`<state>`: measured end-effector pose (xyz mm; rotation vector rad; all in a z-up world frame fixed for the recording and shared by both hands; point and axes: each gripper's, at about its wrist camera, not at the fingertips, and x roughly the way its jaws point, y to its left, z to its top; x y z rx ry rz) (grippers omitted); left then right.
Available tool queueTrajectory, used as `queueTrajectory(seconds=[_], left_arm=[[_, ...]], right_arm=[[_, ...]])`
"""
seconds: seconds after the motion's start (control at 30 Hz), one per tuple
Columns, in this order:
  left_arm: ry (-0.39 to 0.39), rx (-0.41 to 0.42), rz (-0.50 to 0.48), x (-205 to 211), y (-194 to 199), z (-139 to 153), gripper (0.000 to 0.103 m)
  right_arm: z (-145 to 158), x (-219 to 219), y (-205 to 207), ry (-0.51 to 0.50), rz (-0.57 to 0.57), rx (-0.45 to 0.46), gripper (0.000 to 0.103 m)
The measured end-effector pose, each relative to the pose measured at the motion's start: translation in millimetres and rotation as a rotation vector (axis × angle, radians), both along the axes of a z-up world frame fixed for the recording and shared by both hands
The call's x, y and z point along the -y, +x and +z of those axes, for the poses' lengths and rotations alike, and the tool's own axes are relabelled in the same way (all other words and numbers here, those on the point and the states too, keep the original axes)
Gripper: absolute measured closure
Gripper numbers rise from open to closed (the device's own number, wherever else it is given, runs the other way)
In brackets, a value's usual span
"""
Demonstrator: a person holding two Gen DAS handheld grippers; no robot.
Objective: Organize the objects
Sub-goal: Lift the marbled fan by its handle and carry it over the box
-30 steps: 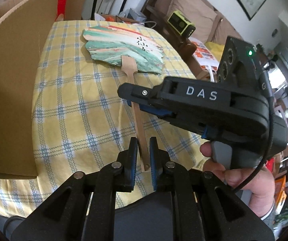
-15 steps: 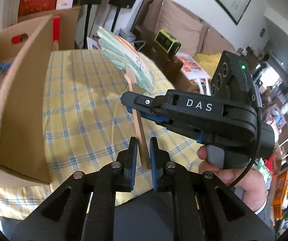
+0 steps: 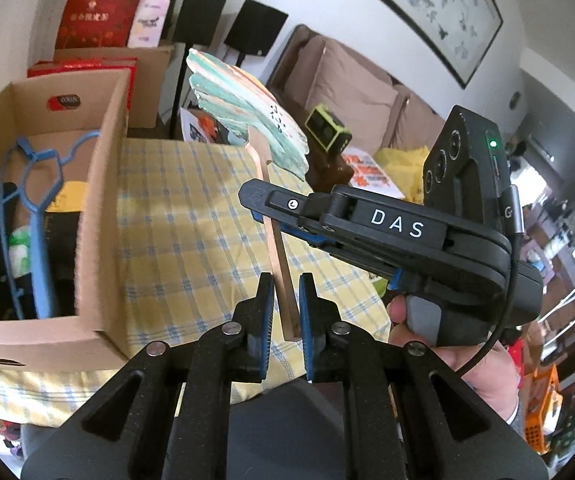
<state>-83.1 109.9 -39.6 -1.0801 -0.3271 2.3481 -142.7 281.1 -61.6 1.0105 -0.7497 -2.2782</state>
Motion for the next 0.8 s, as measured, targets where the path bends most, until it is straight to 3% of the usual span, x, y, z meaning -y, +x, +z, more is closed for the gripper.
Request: queueTrajectory(seconds=[0.47, 0.8], left_arm=[[0.042, -0.038, 0.144, 82, -5, 28, 0.091], [0.081, 0.009, 0.248, 152, -24, 15, 0.09]], right_arm=[[38, 86, -24, 0.047, 0.137, -0.046, 0.087], [33, 166, -57, 0.059, 0.25, -0.015, 0.087]])
